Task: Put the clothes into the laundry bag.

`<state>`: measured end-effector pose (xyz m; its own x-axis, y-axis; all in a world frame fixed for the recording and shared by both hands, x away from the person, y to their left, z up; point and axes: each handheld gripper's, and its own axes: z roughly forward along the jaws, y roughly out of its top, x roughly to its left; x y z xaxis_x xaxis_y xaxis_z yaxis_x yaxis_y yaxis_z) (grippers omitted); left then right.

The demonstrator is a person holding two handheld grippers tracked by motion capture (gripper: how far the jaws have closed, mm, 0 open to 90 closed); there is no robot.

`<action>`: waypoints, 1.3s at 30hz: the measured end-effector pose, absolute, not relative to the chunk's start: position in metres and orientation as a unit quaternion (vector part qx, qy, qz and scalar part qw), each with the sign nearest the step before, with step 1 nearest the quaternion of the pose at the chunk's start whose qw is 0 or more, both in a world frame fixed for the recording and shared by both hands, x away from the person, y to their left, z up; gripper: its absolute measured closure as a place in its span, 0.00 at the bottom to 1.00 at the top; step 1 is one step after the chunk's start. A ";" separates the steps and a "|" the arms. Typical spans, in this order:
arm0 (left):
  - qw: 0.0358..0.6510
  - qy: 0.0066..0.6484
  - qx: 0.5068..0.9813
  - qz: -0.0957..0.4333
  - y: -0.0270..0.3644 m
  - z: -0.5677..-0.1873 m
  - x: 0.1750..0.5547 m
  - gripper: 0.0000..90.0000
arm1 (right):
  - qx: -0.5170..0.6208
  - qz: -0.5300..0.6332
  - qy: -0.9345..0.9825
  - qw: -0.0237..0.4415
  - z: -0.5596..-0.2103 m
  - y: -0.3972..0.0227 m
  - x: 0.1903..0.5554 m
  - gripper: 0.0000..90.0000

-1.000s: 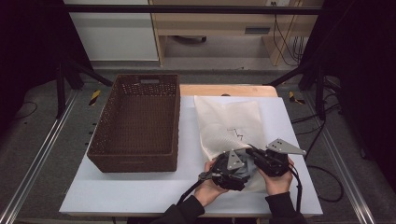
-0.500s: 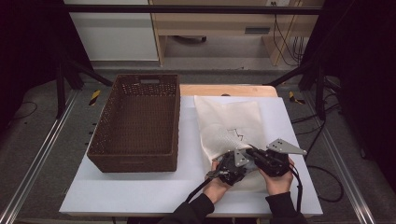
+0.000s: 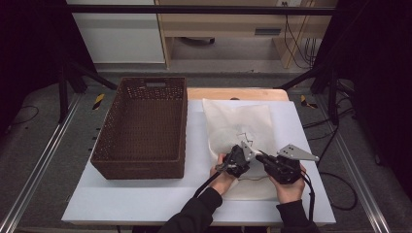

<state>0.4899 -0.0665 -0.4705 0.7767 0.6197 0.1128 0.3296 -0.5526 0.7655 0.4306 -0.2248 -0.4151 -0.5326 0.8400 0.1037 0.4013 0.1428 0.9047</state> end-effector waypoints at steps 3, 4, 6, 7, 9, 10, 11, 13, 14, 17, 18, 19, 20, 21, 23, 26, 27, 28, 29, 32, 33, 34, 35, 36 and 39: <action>0.391 0.255 0.869 0.165 -0.063 -0.468 0.486 0.72 | 0.432 0.495 0.721 0.220 -0.416 -0.226 0.431 0.98; 0.395 0.251 0.871 0.150 -0.060 -0.466 0.484 0.68 | 0.431 0.496 0.721 0.220 -0.416 -0.226 0.431 0.98; 0.408 0.248 0.869 0.128 -0.054 -0.462 0.477 0.57 | 0.434 0.497 0.719 0.221 -0.417 -0.227 0.432 0.98; 0.413 0.245 0.869 0.121 -0.050 -0.460 0.472 0.53 | 0.435 0.497 0.719 0.219 -0.417 -0.227 0.432 0.98; 0.420 0.234 0.869 0.118 -0.041 -0.456 0.463 0.50 | 0.435 0.495 0.719 0.220 -0.418 -0.227 0.432 0.98; 0.422 0.230 0.869 0.112 -0.036 -0.455 0.459 0.49 | 0.436 0.495 0.719 0.219 -0.418 -0.227 0.432 0.98; 0.425 0.228 0.869 0.108 -0.032 -0.455 0.456 0.49 | 0.437 0.495 0.718 0.219 -0.419 -0.227 0.433 0.98; 0.425 0.225 0.871 0.101 -0.024 -0.456 0.453 0.52 | 0.436 0.495 0.719 0.219 -0.419 -0.228 0.433 0.98; 0.419 0.224 0.874 0.104 -0.022 -0.458 0.453 0.55 | 0.436 0.495 0.719 0.219 -0.419 -0.227 0.434 0.98; 0.403 0.239 0.878 0.100 -0.021 -0.465 0.460 0.68 | 0.436 0.492 0.722 0.217 -0.421 -0.225 0.434 0.98; 0.399 0.240 0.880 0.098 -0.022 -0.467 0.463 0.72 | 0.436 0.490 0.723 0.217 -0.421 -0.224 0.435 0.98; 0.393 0.242 0.882 0.100 -0.023 -0.469 0.465 0.76 | 0.436 0.489 0.724 0.216 -0.422 -0.223 0.435 0.98; 0.389 0.241 0.883 0.102 -0.026 -0.471 0.466 0.79 | 0.435 0.488 0.725 0.216 -0.423 -0.223 0.435 0.98; 0.387 0.240 0.884 0.102 -0.028 -0.471 0.467 0.82 | 0.436 0.488 0.725 0.215 -0.423 -0.223 0.435 0.98; 0.385 0.238 0.886 0.101 -0.033 -0.474 0.467 0.86 | 0.435 0.489 0.724 0.214 -0.423 -0.224 0.436 0.98; 0.374 0.241 0.889 0.109 -0.040 -0.477 0.469 0.95 | 0.438 0.490 0.723 0.212 -0.424 -0.225 0.436 0.98; 0.373 0.243 0.888 0.115 -0.043 -0.478 0.470 0.98 | 0.438 0.489 0.724 0.212 -0.424 -0.225 0.436 0.98; 0.368 0.243 0.889 0.120 -0.044 -0.478 0.471 0.99 | 0.439 0.490 0.723 0.211 -0.424 -0.224 0.436 0.98; 0.362 0.248 0.889 0.127 -0.047 -0.477 0.473 0.99 | 0.438 0.489 0.724 0.211 -0.424 -0.224 0.436 0.98; 0.355 0.254 0.887 0.149 -0.049 -0.477 0.478 0.99 | 0.438 0.489 0.724 0.211 -0.424 -0.224 0.436 0.98; 0.355 0.262 0.885 0.150 -0.049 -0.476 0.481 0.99 | 0.438 0.489 0.724 0.210 -0.425 -0.224 0.436 0.98; 0.356 0.270 0.881 0.153 -0.049 -0.476 0.483 0.99 | 0.436 0.488 0.726 0.211 -0.425 -0.224 0.435 0.98; 0.358 0.275 0.878 0.160 -0.049 -0.477 0.485 0.99 | 0.438 0.488 0.726 0.209 -0.425 -0.224 0.435 0.98; 0.363 0.280 0.873 0.167 -0.049 -0.479 0.486 0.99 | 0.437 0.487 0.727 0.209 -0.425 -0.224 0.436 0.98; 0.370 0.288 0.868 0.161 -0.047 -0.479 0.487 0.98 | 0.437 0.485 0.728 0.208 -0.427 -0.223 0.436 0.98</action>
